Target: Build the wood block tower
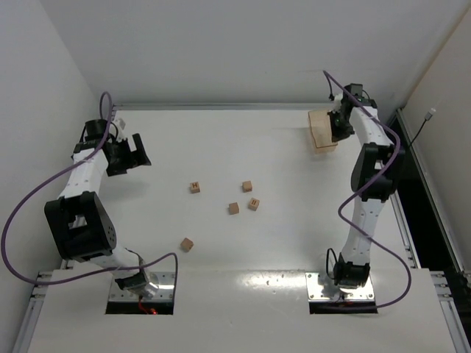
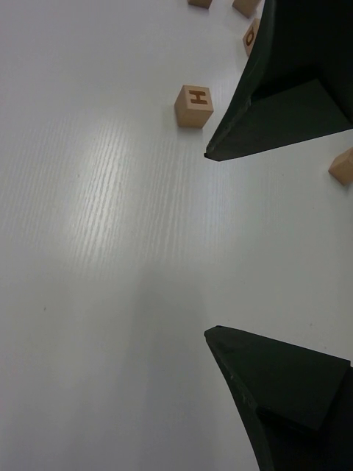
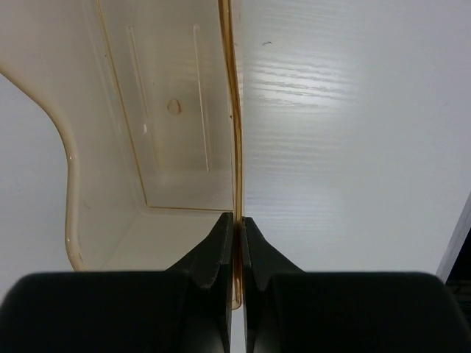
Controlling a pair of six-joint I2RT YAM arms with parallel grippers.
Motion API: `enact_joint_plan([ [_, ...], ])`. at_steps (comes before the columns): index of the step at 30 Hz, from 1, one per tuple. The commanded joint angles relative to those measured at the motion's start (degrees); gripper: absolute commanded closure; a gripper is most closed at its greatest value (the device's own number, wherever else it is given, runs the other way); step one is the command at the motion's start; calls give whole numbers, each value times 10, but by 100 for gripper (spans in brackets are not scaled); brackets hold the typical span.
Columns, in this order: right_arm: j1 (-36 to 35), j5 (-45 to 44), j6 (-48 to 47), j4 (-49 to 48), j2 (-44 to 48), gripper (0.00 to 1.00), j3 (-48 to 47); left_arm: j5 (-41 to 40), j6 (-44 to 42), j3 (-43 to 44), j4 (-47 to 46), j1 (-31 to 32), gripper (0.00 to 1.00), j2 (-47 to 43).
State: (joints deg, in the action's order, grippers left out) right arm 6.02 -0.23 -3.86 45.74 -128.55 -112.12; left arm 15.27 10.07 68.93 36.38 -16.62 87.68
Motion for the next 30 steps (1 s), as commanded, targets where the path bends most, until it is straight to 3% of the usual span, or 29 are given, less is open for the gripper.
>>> enact_joint_plan([
  [1,14,25,32,7,-21,100,-24,10,-5,16,-15,2,6,6],
  [13,68,62,36,31,-44,97,-29,10,-5,16,-15,7,6,16],
  [16,68,62,23,37,-39,67,-35,10,0,16,-15,7,6,16],
  [17,68,62,23,37,-33,47,-29,10,0,16,-15,7,6,16],
  [20,68,73,23,14,10,23,-1,-9,0,16,-20,7,6,11],
  [22,60,79,17,-17,43,14,37,-9,0,22,-15,7,6,6],
  [27,43,137,-11,-103,201,10,156,27,-11,16,-15,13,6,-28],
  [30,23,212,-46,-136,296,9,226,42,-60,2,-20,71,6,-69],
])
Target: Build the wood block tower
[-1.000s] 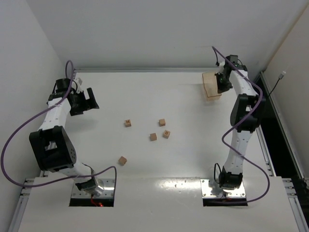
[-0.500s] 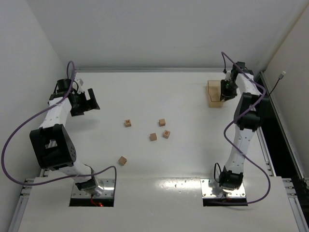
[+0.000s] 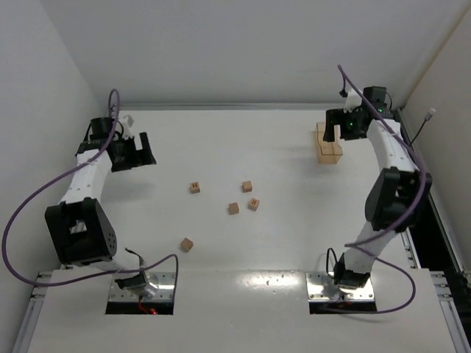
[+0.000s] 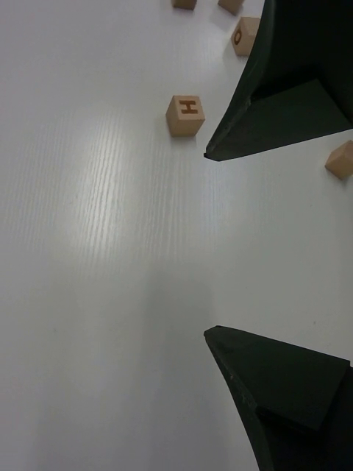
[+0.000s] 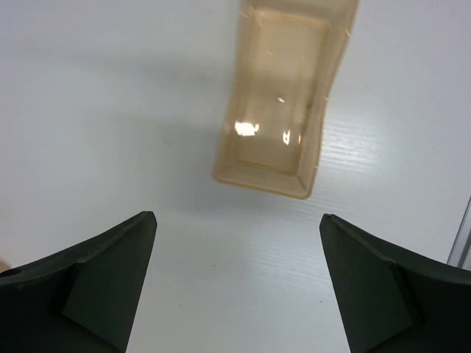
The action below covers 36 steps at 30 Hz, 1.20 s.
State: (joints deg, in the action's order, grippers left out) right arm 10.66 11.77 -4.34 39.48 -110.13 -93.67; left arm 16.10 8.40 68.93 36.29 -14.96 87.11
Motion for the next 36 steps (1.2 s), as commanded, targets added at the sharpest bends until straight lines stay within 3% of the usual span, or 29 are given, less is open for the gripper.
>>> enact_joint_plan([
  [1,-28,106,-50,-80,133,9,58,25,-72,-4,-11,79,6,-72],
  [7,-70,149,-57,-55,186,8,103,17,-157,-9,92,289,12,-91],
  [12,-88,143,-45,-49,204,8,114,-45,-138,-64,128,423,19,-122],
  [15,-93,129,-45,-49,204,8,120,-87,-137,-50,155,450,21,-128],
  [20,-99,117,-45,-39,209,8,120,-104,-163,33,229,479,21,-52],
  [23,-104,111,-50,-34,209,8,115,-157,-190,59,306,525,21,-2],
  [25,-104,106,-55,-34,209,8,115,-137,-213,50,353,534,21,17],
  [28,-109,100,-55,-28,204,8,104,-138,-213,27,338,550,26,5],
  [32,-109,100,-60,-22,204,8,98,-150,-241,18,383,550,29,65],
  [36,-109,90,-71,-22,204,8,98,-155,-251,-22,383,562,29,53],
])
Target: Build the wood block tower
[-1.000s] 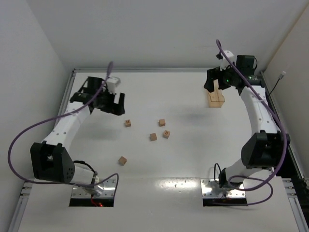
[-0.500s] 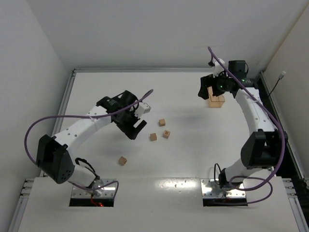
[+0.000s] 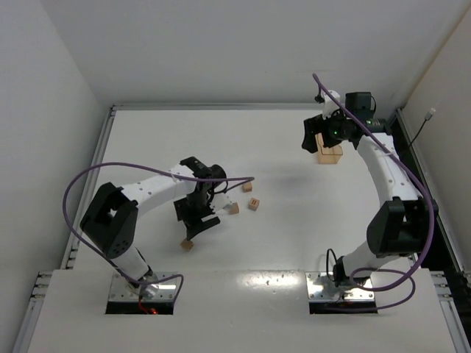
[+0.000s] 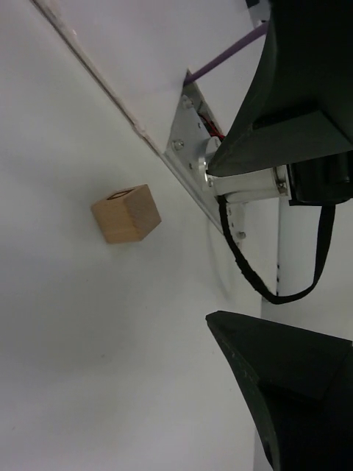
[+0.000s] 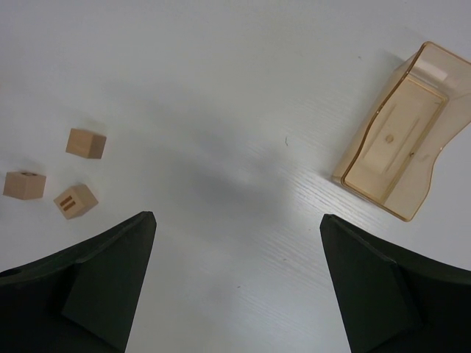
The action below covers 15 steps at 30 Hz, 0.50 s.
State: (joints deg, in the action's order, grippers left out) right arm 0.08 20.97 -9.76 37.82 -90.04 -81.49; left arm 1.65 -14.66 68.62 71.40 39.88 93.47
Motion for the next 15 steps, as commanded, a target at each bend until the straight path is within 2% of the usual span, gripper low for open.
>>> enact_joint_plan([
  [1,-3,-2,-17,-6,3,8,-18,-10,-27,-26,32,13,29,-11],
  [2,-3,-2,-17,-6,3,8,-18,-10,-27,-41,32,13,29,-3],
  [6,-9,-2,-17,-6,-8,8,-24,17,-52,-66,32,13,40,16],
  [15,-9,-8,-17,0,-14,8,-24,70,-78,-33,16,13,41,81],
])
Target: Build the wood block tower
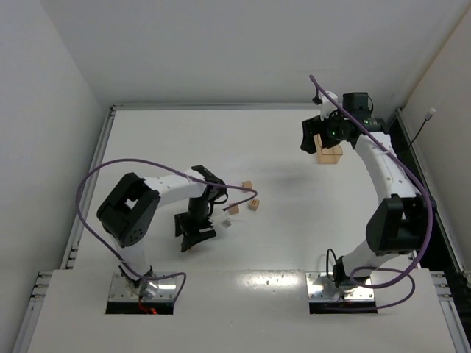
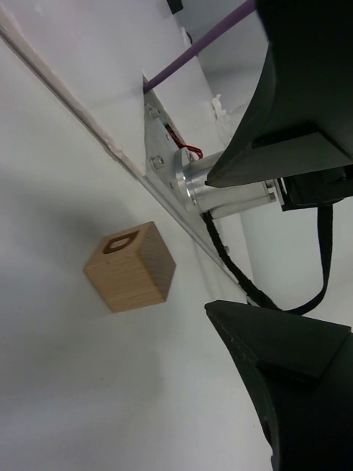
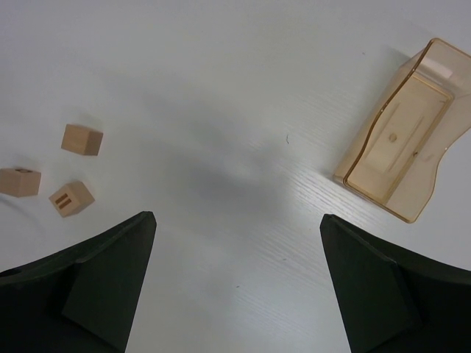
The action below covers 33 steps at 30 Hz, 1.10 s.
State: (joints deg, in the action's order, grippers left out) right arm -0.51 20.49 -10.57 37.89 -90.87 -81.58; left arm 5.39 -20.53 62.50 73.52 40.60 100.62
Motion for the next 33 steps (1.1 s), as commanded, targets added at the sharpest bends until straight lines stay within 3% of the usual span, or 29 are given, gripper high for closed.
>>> enact_joint_plan([
  [1,-3,-3,-9,-1,-5,8,-23,40,-19,28,-6,11,41,10],
  [22,-3,-13,-24,10,-16,8,-33,41,-14,33,-36,27,41,96],
  [25,-3,-13,-30,10,-21,8,-38,41,-14,33,-41,27,44,106],
  [32,-3,-19,-35,10,-21,8,-44,30,-8,33,-46,27,72,118],
  [33,-3,-19,-35,10,-21,8,-44,30,-8,33,-51,27,80,118],
])
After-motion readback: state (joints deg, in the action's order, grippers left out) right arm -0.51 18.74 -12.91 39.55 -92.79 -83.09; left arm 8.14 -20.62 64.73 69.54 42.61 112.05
